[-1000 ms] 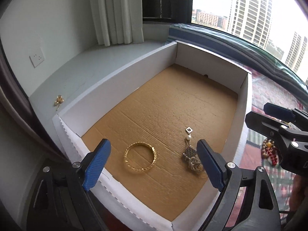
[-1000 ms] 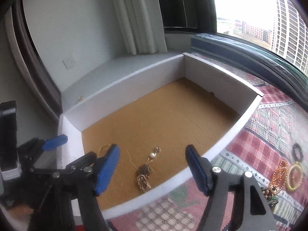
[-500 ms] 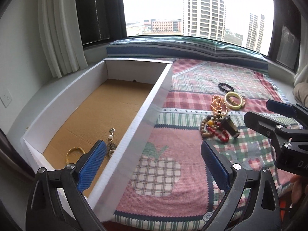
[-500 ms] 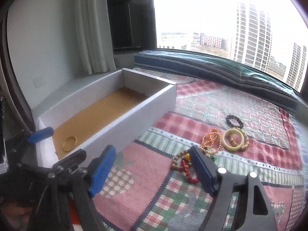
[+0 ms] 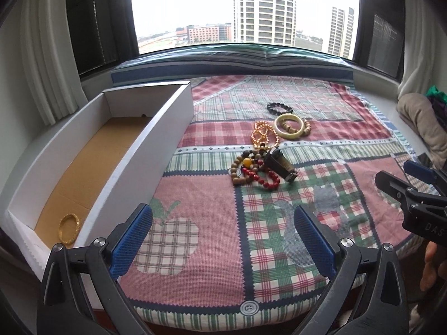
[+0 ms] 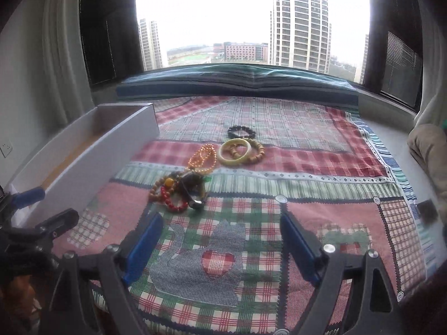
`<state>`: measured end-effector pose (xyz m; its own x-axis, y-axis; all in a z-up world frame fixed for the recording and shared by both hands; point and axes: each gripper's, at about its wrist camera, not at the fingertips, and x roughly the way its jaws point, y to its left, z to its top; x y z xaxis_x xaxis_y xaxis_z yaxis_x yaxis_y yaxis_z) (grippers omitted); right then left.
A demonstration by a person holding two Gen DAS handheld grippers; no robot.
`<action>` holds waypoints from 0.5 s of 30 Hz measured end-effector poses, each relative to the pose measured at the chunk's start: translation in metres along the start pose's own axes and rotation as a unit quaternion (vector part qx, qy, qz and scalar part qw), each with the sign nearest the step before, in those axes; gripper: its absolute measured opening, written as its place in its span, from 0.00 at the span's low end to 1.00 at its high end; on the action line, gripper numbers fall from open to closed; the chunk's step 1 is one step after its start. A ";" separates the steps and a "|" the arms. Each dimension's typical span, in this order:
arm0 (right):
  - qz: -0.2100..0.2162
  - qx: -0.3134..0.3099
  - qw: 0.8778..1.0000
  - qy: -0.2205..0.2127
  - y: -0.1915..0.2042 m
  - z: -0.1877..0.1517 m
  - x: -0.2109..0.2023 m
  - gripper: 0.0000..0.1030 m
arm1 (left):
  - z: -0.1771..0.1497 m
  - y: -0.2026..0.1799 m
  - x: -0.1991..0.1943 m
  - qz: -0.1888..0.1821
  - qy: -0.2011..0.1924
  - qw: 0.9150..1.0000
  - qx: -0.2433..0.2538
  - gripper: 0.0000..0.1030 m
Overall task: Organize jewelry
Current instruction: 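Move both grippers back from the box to the jewelry pile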
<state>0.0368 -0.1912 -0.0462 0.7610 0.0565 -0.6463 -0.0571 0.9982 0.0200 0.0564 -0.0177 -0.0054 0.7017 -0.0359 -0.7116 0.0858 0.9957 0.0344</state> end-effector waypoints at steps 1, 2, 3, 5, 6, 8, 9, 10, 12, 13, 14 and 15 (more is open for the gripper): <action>-0.009 0.006 1.000 0.004 -0.004 -0.003 0.000 0.85 | 0.000 -0.002 0.001 -0.001 0.001 1.000 0.000 0.98; -0.017 0.012 1.000 0.008 -0.008 -0.006 0.001 0.85 | -0.001 -0.003 0.003 -0.003 0.004 1.000 -0.001 0.98; -0.022 0.017 1.000 0.011 -0.012 -0.009 0.002 0.85 | -0.003 -0.004 0.004 -0.005 0.006 1.000 -0.001 0.98; -0.028 0.026 0.999 0.023 -0.018 -0.013 0.005 0.85 | -0.007 -0.006 0.009 -0.005 0.012 1.000 0.002 0.98; -0.029 0.029 0.999 0.029 -0.019 -0.016 0.006 0.85 | -0.008 -0.008 0.012 -0.002 0.015 1.000 0.005 0.98; -0.029 0.031 0.998 0.037 -0.020 -0.019 0.010 0.85 | -0.012 -0.010 0.016 0.001 0.022 1.000 0.012 0.98; -0.029 0.031 0.998 0.039 -0.019 -0.021 0.010 0.85 | -0.013 -0.010 0.018 0.002 0.026 1.000 0.014 0.98; -0.029 0.029 0.998 0.040 -0.017 -0.022 0.011 0.85 | -0.014 -0.010 0.020 0.002 0.030 0.999 0.014 0.98; -0.027 0.026 0.998 0.043 -0.013 -0.024 0.013 0.85 | -0.016 -0.009 0.023 0.001 0.035 0.999 0.013 0.98; -0.025 0.023 0.998 0.045 -0.010 -0.024 0.014 0.85 | -0.017 -0.008 0.024 0.002 0.037 0.999 0.012 0.98; -0.022 0.020 0.998 0.046 -0.008 -0.024 0.015 0.85 | -0.017 -0.007 0.025 0.003 0.037 0.999 0.011 0.98; -0.021 0.018 0.998 0.047 -0.006 -0.024 0.016 0.85 | -0.018 -0.005 0.027 0.004 0.037 0.999 0.010 0.98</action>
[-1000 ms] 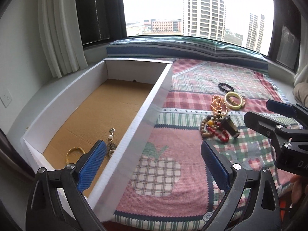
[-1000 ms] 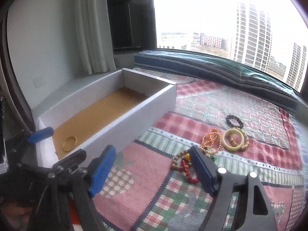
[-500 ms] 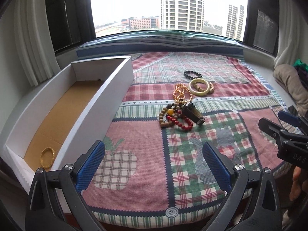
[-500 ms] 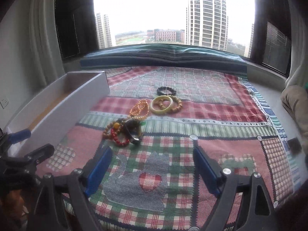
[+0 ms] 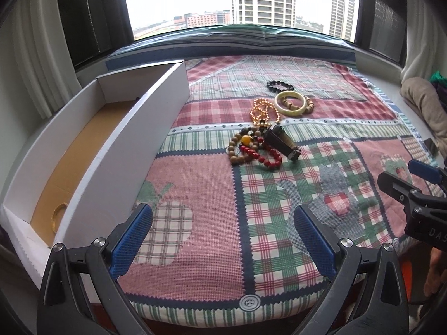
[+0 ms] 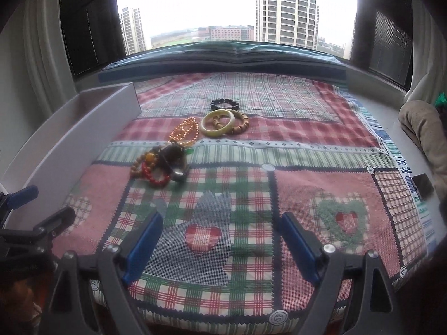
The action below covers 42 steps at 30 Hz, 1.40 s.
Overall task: Organize jewelry
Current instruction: 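Move both grippers back from the box to the jewelry pile, then grasp the black watch with the right gripper while the left gripper grasps the red bead bracelet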
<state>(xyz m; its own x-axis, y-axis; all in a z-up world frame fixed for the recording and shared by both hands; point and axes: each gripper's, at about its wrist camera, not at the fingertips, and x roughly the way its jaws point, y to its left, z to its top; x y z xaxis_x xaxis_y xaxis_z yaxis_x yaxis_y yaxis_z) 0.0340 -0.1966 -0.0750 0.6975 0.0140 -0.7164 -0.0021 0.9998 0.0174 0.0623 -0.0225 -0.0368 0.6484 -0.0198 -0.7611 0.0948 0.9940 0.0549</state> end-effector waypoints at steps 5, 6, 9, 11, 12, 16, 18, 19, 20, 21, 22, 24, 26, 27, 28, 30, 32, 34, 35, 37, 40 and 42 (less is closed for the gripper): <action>-0.007 -0.011 1.000 0.002 0.005 0.000 0.006 0.85 | -0.002 0.005 0.016 0.007 0.015 1.000 -0.009 0.98; -0.011 -0.013 1.000 0.002 0.005 0.000 0.006 0.85 | -0.003 0.005 0.018 0.004 0.017 1.000 -0.010 0.98; -0.016 -0.014 1.000 0.005 0.005 0.000 0.010 0.85 | -0.006 0.005 0.024 0.005 0.022 1.000 -0.006 0.98; -0.015 -0.011 1.000 0.010 0.004 -0.001 0.015 0.85 | -0.006 0.006 0.030 0.003 0.025 1.000 -0.005 0.98; -0.015 -0.011 1.000 0.013 0.005 -0.001 0.018 0.85 | -0.005 0.007 0.032 0.003 0.026 1.000 -0.005 0.98; -0.018 -0.011 1.000 0.016 0.007 0.001 0.026 0.85 | 0.000 0.010 0.040 -0.007 0.024 1.000 -0.013 0.98; -0.018 -0.015 1.000 0.008 0.009 0.003 0.027 0.85 | 0.003 0.011 0.043 -0.016 0.024 0.999 -0.017 0.98; -0.017 -0.020 1.000 0.006 0.011 0.004 0.029 0.85 | 0.004 0.012 0.044 -0.020 0.025 0.999 -0.019 0.98; -0.012 -0.028 1.000 0.003 0.013 0.007 0.031 0.85 | 0.005 0.013 0.045 -0.023 0.024 0.999 -0.021 0.98; -0.006 -0.038 0.999 0.001 0.017 0.009 0.034 0.85 | 0.006 0.013 0.047 -0.026 0.023 0.999 -0.021 0.98; -0.002 -0.050 0.999 0.001 0.020 0.012 0.038 0.85 | 0.007 0.014 0.048 -0.026 0.023 0.999 -0.020 0.98; 0.009 -0.067 0.998 -0.001 0.027 0.017 0.045 0.85 | 0.009 0.015 0.054 -0.021 0.026 0.999 -0.017 0.98; 0.037 -0.077 0.996 0.000 0.032 0.024 0.054 0.85 | 0.012 0.018 0.061 -0.017 0.029 0.999 -0.019 0.98; 0.053 -0.080 0.995 0.003 0.035 0.029 0.059 0.85 | 0.013 0.020 0.064 -0.016 0.031 0.999 -0.021 0.98; 0.066 -0.084 0.994 0.010 0.038 0.033 0.066 0.85 | 0.014 0.022 0.067 -0.017 0.034 0.999 -0.023 0.98; 0.084 -0.089 0.992 0.030 0.044 0.042 0.083 0.80 | 0.016 0.026 0.073 -0.017 0.037 0.999 -0.028 0.98; 0.102 -0.098 0.989 0.053 0.052 0.051 0.101 0.61 | 0.017 0.029 0.078 -0.016 0.041 0.999 -0.032 0.98; 0.121 -0.107 0.984 0.070 0.060 0.058 0.118 0.47 | 0.018 0.033 0.083 -0.012 0.046 0.998 -0.035 0.98; 0.129 -0.114 0.982 0.075 0.065 0.061 0.126 0.47 | 0.019 0.034 0.086 -0.012 0.049 0.998 -0.036 0.98; 0.136 -0.128 0.979 0.082 0.074 0.066 0.140 0.42 | 0.019 0.036 0.091 -0.009 0.054 0.998 -0.039 0.98; 0.144 -0.139 0.975 0.093 0.085 0.071 0.159 0.36 | 0.020 0.037 0.098 -0.008 0.061 0.997 -0.041 0.98; 0.147 -0.143 0.974 0.099 0.089 0.072 0.169 0.36 | 0.019 0.036 0.102 -0.011 0.066 0.997 -0.042 0.98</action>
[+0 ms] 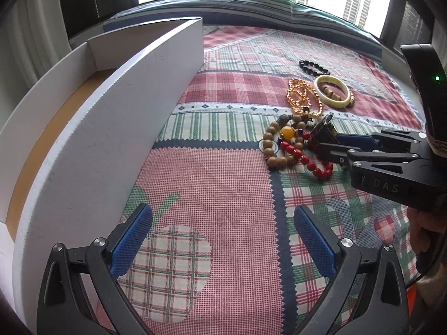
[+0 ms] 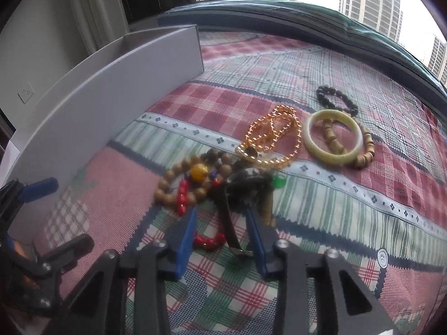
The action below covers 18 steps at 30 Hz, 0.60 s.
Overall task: Organize jewelry
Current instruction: 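Grasp the black watch with the right gripper while the left gripper grasps the red bead bracelet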
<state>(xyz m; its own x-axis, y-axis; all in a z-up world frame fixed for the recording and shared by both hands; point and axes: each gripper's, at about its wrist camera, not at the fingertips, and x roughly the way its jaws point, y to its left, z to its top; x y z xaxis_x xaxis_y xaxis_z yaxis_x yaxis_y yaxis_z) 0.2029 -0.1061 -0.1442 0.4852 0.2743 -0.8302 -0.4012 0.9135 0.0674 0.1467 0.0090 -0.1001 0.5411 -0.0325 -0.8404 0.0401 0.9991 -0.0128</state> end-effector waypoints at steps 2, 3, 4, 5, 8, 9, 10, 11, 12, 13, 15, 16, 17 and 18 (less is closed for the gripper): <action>0.001 -0.003 1.000 0.006 -0.001 0.001 0.007 0.36 | 0.001 -0.003 0.004 -0.003 0.006 1.000 0.000 0.98; 0.004 -0.005 1.000 0.009 -0.001 0.002 0.010 0.32 | 0.001 -0.004 0.006 -0.004 0.009 1.000 0.002 0.98; 0.006 -0.005 1.000 0.011 -0.001 0.001 0.012 0.23 | 0.001 -0.006 0.008 -0.005 0.011 1.000 0.003 0.98; 0.006 -0.005 1.000 0.013 -0.002 0.001 0.013 0.20 | 0.002 -0.008 0.010 -0.006 0.013 1.000 0.004 0.98; 0.006 0.000 1.000 0.010 -0.008 -0.002 0.013 0.12 | 0.003 -0.014 0.013 -0.012 0.019 1.000 0.005 0.98; 0.008 0.003 1.000 0.009 -0.009 -0.004 0.012 0.11 | 0.004 -0.015 0.014 -0.015 0.022 1.000 0.005 0.98; 0.009 0.005 1.000 0.005 -0.011 -0.005 0.010 0.06 | 0.006 -0.017 0.015 -0.020 0.027 0.999 0.003 0.98; 0.009 0.009 1.000 0.000 -0.012 -0.007 0.007 0.06 | 0.007 -0.019 0.016 -0.025 0.030 0.999 0.001 0.98; 0.006 0.014 1.000 -0.005 -0.014 -0.010 0.003 0.06 | 0.010 -0.021 0.017 -0.032 0.033 0.999 -0.002 0.98; 0.007 0.021 1.000 -0.011 -0.017 -0.012 -0.001 0.06 | 0.013 -0.024 0.018 -0.039 0.035 0.999 -0.007 0.98; 0.010 0.039 0.999 -0.021 -0.024 -0.018 -0.012 0.06 | 0.021 -0.029 0.021 -0.054 0.041 0.997 -0.022 0.98; 0.008 0.044 0.999 -0.027 -0.027 -0.022 -0.018 0.06 | 0.025 -0.032 0.023 -0.061 0.043 0.997 -0.032 0.98; 0.006 0.048 0.998 -0.032 -0.029 -0.025 -0.024 0.06 | 0.029 -0.035 0.027 -0.063 0.044 0.996 -0.042 0.97; 0.005 0.052 0.998 -0.036 -0.031 -0.028 -0.029 0.06 | 0.033 -0.039 0.032 -0.059 0.045 0.996 -0.051 0.97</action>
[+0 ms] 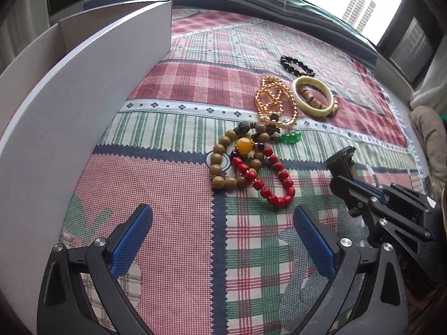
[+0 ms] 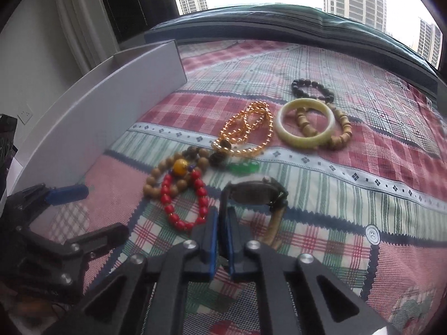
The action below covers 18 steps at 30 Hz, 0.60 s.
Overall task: Organize jewelry
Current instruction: 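Grasp the black watch with the right gripper while the left gripper grasps the red bead bracelet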
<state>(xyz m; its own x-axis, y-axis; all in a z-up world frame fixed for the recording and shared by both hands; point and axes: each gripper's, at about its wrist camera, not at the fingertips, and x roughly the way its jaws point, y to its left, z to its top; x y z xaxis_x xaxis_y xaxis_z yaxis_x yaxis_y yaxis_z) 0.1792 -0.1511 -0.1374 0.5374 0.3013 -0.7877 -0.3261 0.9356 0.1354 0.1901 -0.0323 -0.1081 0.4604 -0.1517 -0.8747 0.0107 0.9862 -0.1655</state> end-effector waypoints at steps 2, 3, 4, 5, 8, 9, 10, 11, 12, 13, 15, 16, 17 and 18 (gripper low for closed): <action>0.003 0.008 1.000 -0.005 -0.004 -0.006 -0.010 0.06 | 0.006 -0.007 0.011 0.016 -0.003 1.000 -0.013 0.92; 0.005 0.012 1.000 -0.007 -0.006 -0.008 -0.014 0.06 | 0.009 -0.010 0.017 0.028 -0.004 0.999 -0.016 0.90; 0.007 0.017 1.000 -0.009 -0.009 -0.011 -0.018 0.06 | 0.011 -0.013 0.023 0.043 -0.003 0.999 -0.016 0.86; 0.008 0.022 1.000 -0.011 -0.011 -0.014 -0.022 0.06 | 0.012 -0.015 0.029 0.057 0.000 0.998 -0.015 0.82; 0.014 0.034 0.999 -0.017 -0.017 -0.022 -0.032 0.06 | 0.010 -0.018 0.039 0.086 0.011 0.996 -0.011 0.70; 0.014 0.036 0.999 -0.018 -0.018 -0.024 -0.035 0.06 | 0.007 -0.017 0.036 0.090 0.004 0.996 -0.009 0.67; 0.014 0.038 0.999 -0.018 -0.019 -0.026 -0.037 0.06 | 0.004 -0.015 0.032 0.088 0.002 0.996 -0.009 0.55; 0.014 0.040 0.999 -0.019 -0.021 -0.028 -0.038 0.06 | 0.002 -0.013 0.030 0.085 0.003 0.996 -0.009 0.40; 0.014 0.042 0.999 -0.020 -0.022 -0.030 -0.041 0.06 | 0.000 -0.011 0.027 0.085 0.004 0.996 -0.007 0.35; 0.013 0.044 0.999 -0.021 -0.024 -0.031 -0.043 0.06 | -0.002 -0.007 0.024 0.081 0.005 0.997 -0.006 0.25; 0.014 0.048 0.998 -0.023 -0.025 -0.033 -0.045 0.06 | -0.006 0.002 0.020 0.073 0.012 0.997 -0.013 0.09; 0.014 0.050 0.998 -0.025 -0.026 -0.033 -0.047 0.06 | -0.007 0.008 0.018 0.066 0.015 0.998 -0.019 0.09; 0.015 0.052 0.998 -0.027 -0.026 -0.034 -0.048 0.06 | -0.008 0.013 0.015 0.056 0.019 0.998 -0.025 0.08; 0.016 0.054 0.998 -0.028 -0.026 -0.034 -0.049 0.06 | -0.009 0.019 0.013 0.046 0.024 0.998 -0.031 0.08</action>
<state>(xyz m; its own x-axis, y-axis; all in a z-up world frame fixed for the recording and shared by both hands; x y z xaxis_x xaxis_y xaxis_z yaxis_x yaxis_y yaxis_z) 0.1354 -0.1966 -0.1228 0.5713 0.3375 -0.7482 -0.2594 0.9391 0.2255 0.1879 -0.0162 -0.1266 0.4140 -0.0645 -0.9080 -0.0862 0.9902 -0.1097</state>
